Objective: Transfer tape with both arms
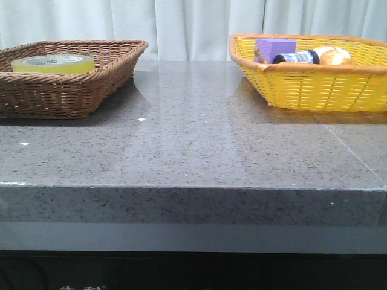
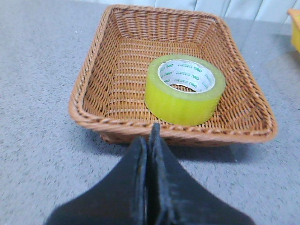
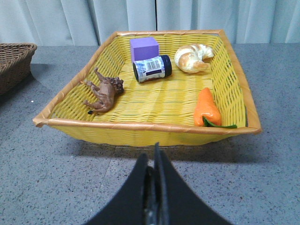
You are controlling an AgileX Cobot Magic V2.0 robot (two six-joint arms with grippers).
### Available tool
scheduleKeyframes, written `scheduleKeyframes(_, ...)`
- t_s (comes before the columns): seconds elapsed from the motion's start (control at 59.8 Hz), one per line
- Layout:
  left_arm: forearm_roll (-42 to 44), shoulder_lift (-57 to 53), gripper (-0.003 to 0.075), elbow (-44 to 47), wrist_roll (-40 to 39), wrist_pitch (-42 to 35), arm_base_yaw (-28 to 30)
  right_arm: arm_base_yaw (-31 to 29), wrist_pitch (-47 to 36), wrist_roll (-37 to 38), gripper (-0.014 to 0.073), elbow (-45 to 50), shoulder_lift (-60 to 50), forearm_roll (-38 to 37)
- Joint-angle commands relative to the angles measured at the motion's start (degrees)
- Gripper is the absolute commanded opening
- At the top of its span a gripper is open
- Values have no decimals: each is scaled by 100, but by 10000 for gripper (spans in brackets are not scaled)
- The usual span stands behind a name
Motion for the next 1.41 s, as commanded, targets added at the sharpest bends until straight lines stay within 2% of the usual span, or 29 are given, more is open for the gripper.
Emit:
scheduleKeyframes(0.0, -59, -749, -20, 241, -27, -576, 7, -18, -445, -60, -69, -145, 47, 34)
scheduleKeyframes(0.151, -59, -1924, -20, 746, -27, -457, 7, -18, -445, -60, -69, -145, 47, 34)
scheduleKeyframes(0.318, -59, -2732, -20, 928, -27, -416, 7, -18, -445, -60, -69, -145, 47, 34)
scheduleKeyframes(0.72, -59, -2845, -20, 933, -27, -416, 7, -18, -445, -60, -69, -145, 47, 34)
scheduleKeyframes(0.904, 285, -3058, -20, 1050, -27, -225, 32, -18, -445, -60, -69, -145, 47, 34)
scheduleKeyframes(1.021, 285, -3491, -20, 1356, -27, -48, 116, -18, -445, -60, -69, -145, 47, 34)
scheduleKeyframes(1.389, 253, -3477, -20, 2495, -27, -288, 457, -18, -439, -60, -69, -145, 52, 34)
